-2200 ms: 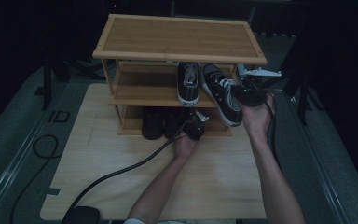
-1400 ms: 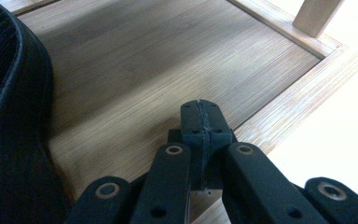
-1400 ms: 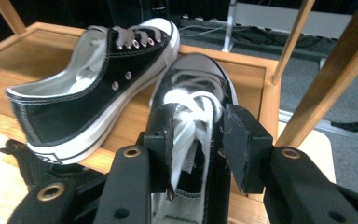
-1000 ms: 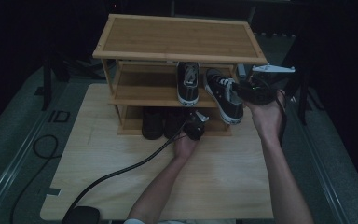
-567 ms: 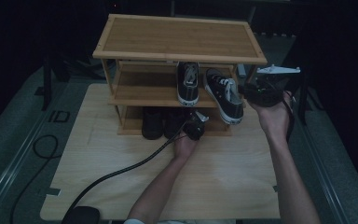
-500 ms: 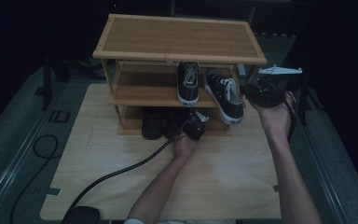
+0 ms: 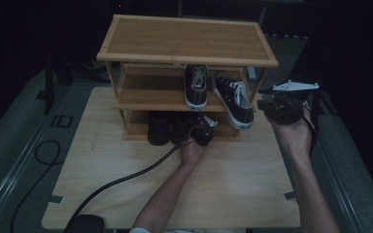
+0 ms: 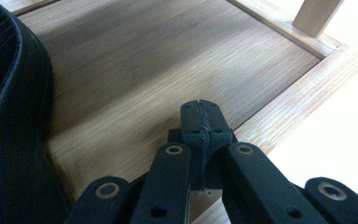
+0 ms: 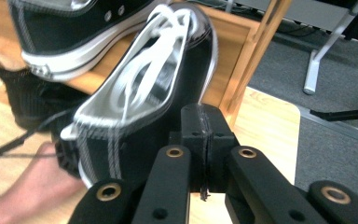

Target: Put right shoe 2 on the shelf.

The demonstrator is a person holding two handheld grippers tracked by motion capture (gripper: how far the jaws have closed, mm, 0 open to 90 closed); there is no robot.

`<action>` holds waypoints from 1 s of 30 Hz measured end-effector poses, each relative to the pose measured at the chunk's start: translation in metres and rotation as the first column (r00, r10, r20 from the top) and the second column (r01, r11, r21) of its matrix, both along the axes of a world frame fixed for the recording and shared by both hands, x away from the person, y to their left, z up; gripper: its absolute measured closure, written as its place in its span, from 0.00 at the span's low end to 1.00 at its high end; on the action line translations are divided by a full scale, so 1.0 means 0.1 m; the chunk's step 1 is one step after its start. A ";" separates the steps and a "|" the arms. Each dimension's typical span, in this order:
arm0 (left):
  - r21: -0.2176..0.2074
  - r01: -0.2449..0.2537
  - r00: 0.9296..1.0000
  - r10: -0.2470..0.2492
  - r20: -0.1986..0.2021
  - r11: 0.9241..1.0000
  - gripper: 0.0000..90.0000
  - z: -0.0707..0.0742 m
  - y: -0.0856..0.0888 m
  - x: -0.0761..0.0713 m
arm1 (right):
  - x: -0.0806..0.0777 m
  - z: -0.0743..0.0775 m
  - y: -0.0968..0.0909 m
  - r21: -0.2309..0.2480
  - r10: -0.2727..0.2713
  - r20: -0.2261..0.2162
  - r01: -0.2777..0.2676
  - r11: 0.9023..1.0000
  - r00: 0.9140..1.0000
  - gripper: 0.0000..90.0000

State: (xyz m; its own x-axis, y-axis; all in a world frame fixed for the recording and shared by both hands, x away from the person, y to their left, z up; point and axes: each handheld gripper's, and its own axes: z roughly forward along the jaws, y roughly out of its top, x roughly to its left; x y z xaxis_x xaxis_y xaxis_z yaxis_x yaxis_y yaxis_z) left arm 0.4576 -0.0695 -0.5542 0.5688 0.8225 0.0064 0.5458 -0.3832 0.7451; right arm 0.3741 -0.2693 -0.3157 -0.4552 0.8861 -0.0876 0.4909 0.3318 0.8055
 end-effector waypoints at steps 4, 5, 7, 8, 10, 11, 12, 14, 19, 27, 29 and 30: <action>0.003 0.006 1.000 -0.006 0.001 1.000 1.00 0.00 0.00 0.00 | -0.10 -0.06 0.01 -0.015 0.024 -0.006 -0.024 1.000 1.000 1.00; 0.000 0.007 1.000 -0.007 0.002 1.000 1.00 0.00 0.00 0.00 | -0.13 -0.07 0.02 -0.020 0.031 -0.009 -0.031 0.999 0.999 1.00; -0.005 -0.003 1.000 0.003 0.000 1.000 1.00 0.00 0.00 0.00 | -0.16 -0.11 0.03 -0.030 0.043 -0.021 -0.044 0.999 0.999 1.00; 0.010 -0.006 1.000 0.006 0.002 1.000 1.00 0.00 0.00 0.00 | -0.18 -0.13 0.04 -0.032 0.052 -0.033 -0.053 0.998 0.998 1.00; 0.012 -0.003 1.000 0.003 0.000 1.000 1.00 0.00 0.01 0.00 | -0.20 -0.16 0.05 -0.039 0.055 -0.038 -0.057 0.998 0.998 1.00; 0.007 -0.004 1.000 0.004 -0.001 1.000 1.00 0.00 0.00 0.00 | -0.21 -0.17 0.05 -0.039 0.054 -0.041 -0.056 0.998 0.998 1.00; 0.003 -0.004 1.000 0.004 0.000 1.000 1.00 0.00 0.00 0.00 | -0.22 -0.19 0.04 -0.036 0.056 -0.043 -0.057 0.998 0.998 1.00; 0.004 -0.003 1.000 0.003 0.001 1.000 1.00 0.00 0.00 0.00 | -0.25 -0.23 0.03 -0.029 0.063 -0.050 -0.065 0.997 0.997 1.00; 0.001 0.005 1.000 -0.005 0.002 1.000 1.00 0.00 0.00 0.00 | -0.34 -0.35 0.05 -0.036 0.082 -0.065 -0.085 0.996 0.994 1.00; 0.003 0.006 1.000 -0.006 0.003 1.000 1.00 0.00 0.00 0.00 | -0.42 -0.42 0.07 -0.041 0.097 -0.060 -0.100 0.994 0.993 1.00; 0.003 0.006 1.000 -0.006 0.002 1.000 1.00 0.00 0.00 0.00 | -0.41 -0.44 0.08 -0.041 0.097 -0.059 -0.100 0.994 0.993 1.00; 0.003 0.006 1.000 -0.006 0.003 1.000 1.00 0.00 0.00 0.00 | -0.41 -0.45 0.08 -0.043 0.095 -0.059 -0.098 0.994 0.994 1.00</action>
